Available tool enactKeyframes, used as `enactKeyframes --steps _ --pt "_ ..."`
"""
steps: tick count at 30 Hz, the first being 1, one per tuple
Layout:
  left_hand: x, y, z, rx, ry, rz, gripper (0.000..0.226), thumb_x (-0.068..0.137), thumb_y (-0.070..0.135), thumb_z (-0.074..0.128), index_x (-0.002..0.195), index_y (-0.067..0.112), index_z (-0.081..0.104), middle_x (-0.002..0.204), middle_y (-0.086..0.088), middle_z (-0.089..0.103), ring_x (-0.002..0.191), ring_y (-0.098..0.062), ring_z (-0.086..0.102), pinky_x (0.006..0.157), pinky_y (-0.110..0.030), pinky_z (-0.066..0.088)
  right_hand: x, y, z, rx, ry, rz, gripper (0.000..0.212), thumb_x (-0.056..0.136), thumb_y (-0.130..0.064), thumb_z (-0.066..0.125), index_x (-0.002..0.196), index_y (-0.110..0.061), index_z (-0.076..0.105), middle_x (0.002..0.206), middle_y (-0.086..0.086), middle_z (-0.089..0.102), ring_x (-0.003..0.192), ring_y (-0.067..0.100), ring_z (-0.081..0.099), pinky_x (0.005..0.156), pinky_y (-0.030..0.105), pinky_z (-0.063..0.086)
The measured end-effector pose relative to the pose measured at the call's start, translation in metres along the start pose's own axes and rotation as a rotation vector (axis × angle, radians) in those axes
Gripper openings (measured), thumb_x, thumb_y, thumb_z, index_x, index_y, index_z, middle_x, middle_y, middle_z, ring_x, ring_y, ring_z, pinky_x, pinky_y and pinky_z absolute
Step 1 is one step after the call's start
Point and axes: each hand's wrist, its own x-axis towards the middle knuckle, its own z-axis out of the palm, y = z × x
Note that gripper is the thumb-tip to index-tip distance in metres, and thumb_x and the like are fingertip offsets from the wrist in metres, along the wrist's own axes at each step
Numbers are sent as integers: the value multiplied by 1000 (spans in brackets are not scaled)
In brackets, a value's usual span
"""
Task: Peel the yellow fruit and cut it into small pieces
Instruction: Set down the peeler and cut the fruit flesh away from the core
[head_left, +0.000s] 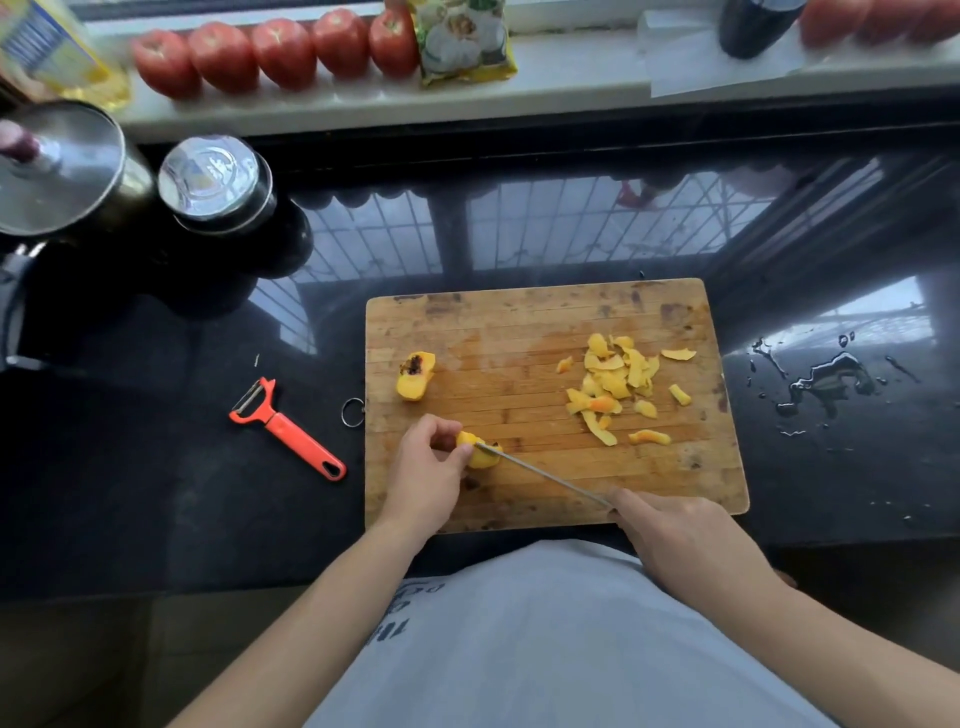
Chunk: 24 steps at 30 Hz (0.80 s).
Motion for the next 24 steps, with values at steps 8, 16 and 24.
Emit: enactKeyframes --steps 8,16,24 --pt "-1 5 2 70 -16 31 16 98 18 69 100 33 64 109 5 65 98 -17 69 85 -38 61 8 -22 -45 -88 -340 108 19 99 -19 43 99 -27 25 69 -10 39 69 26 48 51 33 27" --pt "0 6 1 91 -17 27 17 99 17 68 97 34 62 106 4 67 94 -18 70 82 -34 58 17 -30 -42 -157 -360 66 14 99 -12 39 109 -20 33 91 -2 60 71 31 57 57 36 36" --pt "3 5 -1 107 -24 -7 11 98 20 71 97 29 64 103 5 70 93 -15 71 73 -27 52 10 -18 2 -196 -92 -32 69 48 -5 90 83 -18 32 49 -1 46 25 20 40 32 24 14"
